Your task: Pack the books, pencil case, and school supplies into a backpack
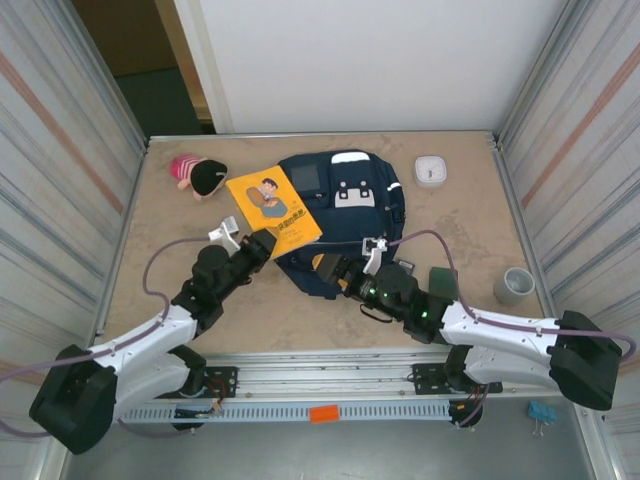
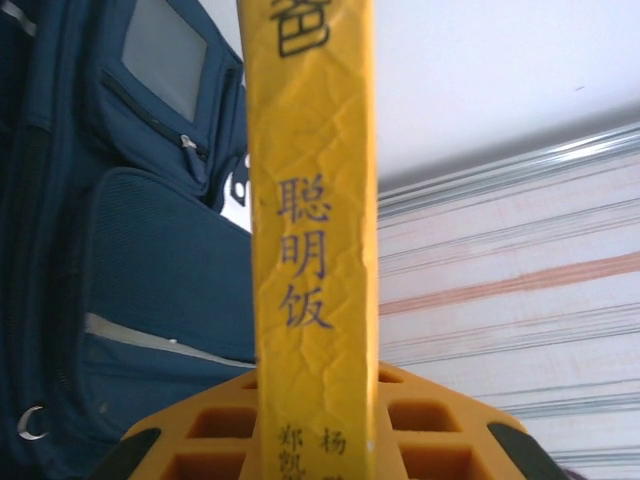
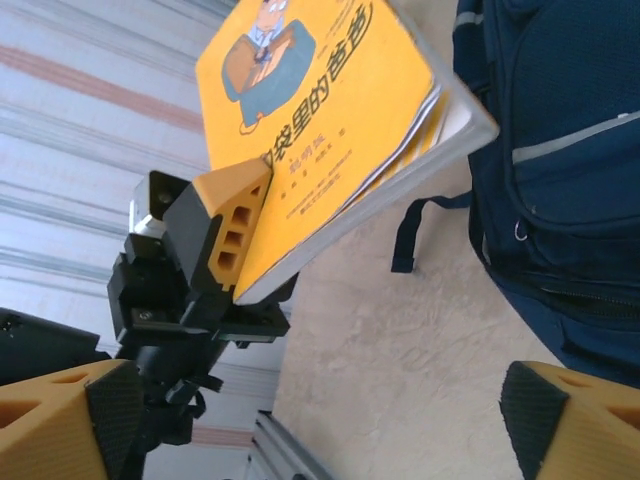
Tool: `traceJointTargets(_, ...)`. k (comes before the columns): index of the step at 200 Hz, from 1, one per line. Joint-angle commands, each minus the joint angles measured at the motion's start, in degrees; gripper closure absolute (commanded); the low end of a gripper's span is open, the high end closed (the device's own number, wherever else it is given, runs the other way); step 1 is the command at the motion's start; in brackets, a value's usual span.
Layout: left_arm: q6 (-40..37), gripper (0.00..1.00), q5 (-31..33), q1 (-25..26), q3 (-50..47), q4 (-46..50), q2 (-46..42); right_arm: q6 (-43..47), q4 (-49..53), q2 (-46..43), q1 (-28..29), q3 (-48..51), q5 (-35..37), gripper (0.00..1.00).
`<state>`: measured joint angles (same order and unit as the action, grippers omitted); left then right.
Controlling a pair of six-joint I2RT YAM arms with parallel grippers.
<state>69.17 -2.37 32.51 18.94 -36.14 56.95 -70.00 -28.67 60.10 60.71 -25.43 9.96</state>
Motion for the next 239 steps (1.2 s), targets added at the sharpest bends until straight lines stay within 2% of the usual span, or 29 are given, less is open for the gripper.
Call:
traceJointTargets(1, 5.7, 1.0, 6.5, 1.6, 0.3, -15.5, 1.0, -5.6, -2.2, 1.5, 0.9, -2.8, 5.9, 0.04)
traceJointTargets(21, 8.8, 1.0, 8.3, 3.5, 0.4, -15.9, 1.9, -8.7, -11.0, 7.2, 0.9, -3.3, 4.9, 0.05)
traceJointTargets(63, 11.7, 1.0, 8.3, 4.0, 0.2, -16.1, 2.2, -13.2, -30.1, 20.1, 0.0, -5.5, 2.1, 0.08)
traceJointTargets(91, 12.5, 1.0, 8.0, 4.6, 0.1, -15.9, 2.0, -13.9, -32.9, 26.1, -1.2, -9.8, -0.3, 0.12)
traceJointTargets(125, 13.3, 1.0, 8.6, 5.4, -0.9, -15.5, 1.0, -14.3, -35.7, 30.4, -2.3, -12.7, 1.2, 0.19)
traceJointTargets(158, 13.7, 1.0, 9.1, 5.5, -1.6, -14.0, -1.1, -15.8, -34.5, 32.7, -3.0, -14.9, 5.4, 0.33)
traceJointTargets(175, 13.8, 1.0, 9.3, 5.8, -2.0, -13.1, -2.3, -16.2, -30.3, 32.9, -3.1, -16.5, 7.0, 0.39)
traceJointTargets(206, 13.8, 1.0, 10.8, 5.8, -3.3, -9.7, -5.7, -17.4, -24.8, 32.9, -4.2, -18.3, 5.9, 0.61)
traceJointTargets(226, 12.2, 1.0, 10.9, 5.8, -3.1, -5.2, -7.8, -16.8, -20.5, 31.4, -4.8, -18.2, 4.5, 0.87)
traceJointTargets(239, 10.9, 0.8, 12.5, 5.7, -3.7, -3.0, -9.7, -15.1, -19.4, 29.9, -5.6, -17.4, 2.0, 0.94)
